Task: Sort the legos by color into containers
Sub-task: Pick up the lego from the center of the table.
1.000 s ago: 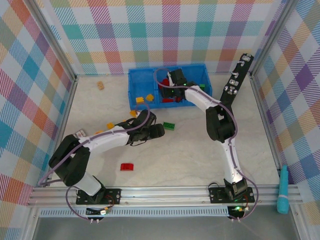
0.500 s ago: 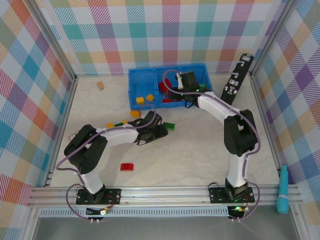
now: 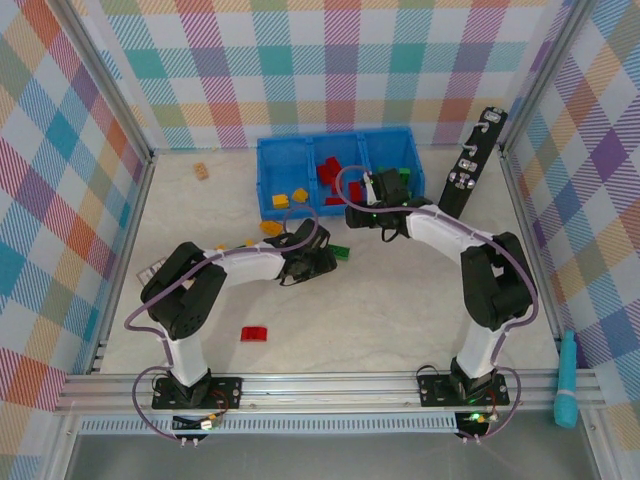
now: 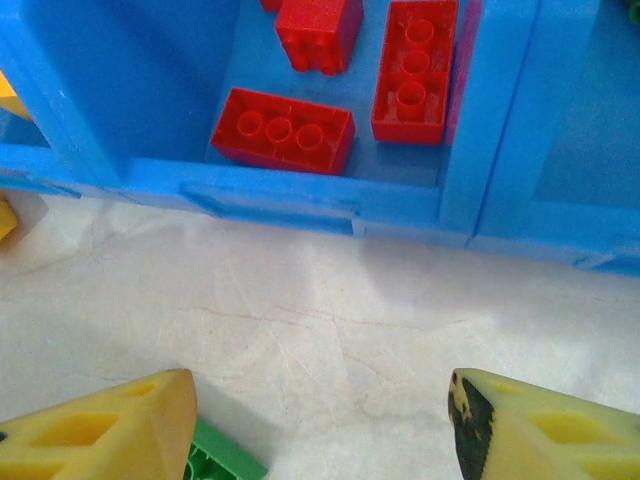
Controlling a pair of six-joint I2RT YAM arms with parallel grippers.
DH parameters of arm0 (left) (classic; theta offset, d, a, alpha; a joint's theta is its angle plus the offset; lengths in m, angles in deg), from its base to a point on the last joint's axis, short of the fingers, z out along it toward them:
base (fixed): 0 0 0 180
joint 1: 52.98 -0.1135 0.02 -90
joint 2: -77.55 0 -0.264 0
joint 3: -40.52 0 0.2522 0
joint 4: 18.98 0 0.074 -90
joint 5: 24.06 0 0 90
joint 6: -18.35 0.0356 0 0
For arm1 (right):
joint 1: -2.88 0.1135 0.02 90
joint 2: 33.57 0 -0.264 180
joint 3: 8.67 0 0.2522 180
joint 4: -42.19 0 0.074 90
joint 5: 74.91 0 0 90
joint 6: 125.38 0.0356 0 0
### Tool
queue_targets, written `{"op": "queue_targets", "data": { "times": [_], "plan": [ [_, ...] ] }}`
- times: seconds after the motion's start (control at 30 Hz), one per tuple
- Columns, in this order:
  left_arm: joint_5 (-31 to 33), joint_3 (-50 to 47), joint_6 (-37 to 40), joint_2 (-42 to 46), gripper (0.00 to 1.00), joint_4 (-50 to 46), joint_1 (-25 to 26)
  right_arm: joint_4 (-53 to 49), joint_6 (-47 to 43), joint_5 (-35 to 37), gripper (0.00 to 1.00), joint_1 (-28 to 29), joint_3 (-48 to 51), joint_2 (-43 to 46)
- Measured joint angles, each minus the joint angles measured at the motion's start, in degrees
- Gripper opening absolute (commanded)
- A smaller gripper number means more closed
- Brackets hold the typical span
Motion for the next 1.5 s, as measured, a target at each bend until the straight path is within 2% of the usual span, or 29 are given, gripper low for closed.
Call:
{"op": "queue_targets", "data": {
  "times": [0.2,0.73,1.03,1.33,1.5],
  "plan": [
    [1.64,1.40,2.27,-0.81,0.58,-2.12,0.24,0.04,0.17,-0.87,0.69,0.00,0.83,0.39],
    [7.98,2.71,9.14,-1.46,0.37,-6.03,-0.20,-0.39,0.17,-1.99,0.70,0.00,0.83,0.44],
    [11.74,3.65,13.27,-1.46,0.29,-8.74,-0.46,-1.03,0.15,-2.43,0.70,0.00,0.83,0.44],
    [14.99,5.57,17.59,-1.11,0.26,-11.74,-0.57,-1.27,0.17,-2.43,0.70,0.00,1.05,0.44],
    [15.89,8.48,20.50,2.51,0.26,-13.66,-3.13,-1.31,0.20,-2.84,0.70,0.00,3.26,0.44]
  ]
}}
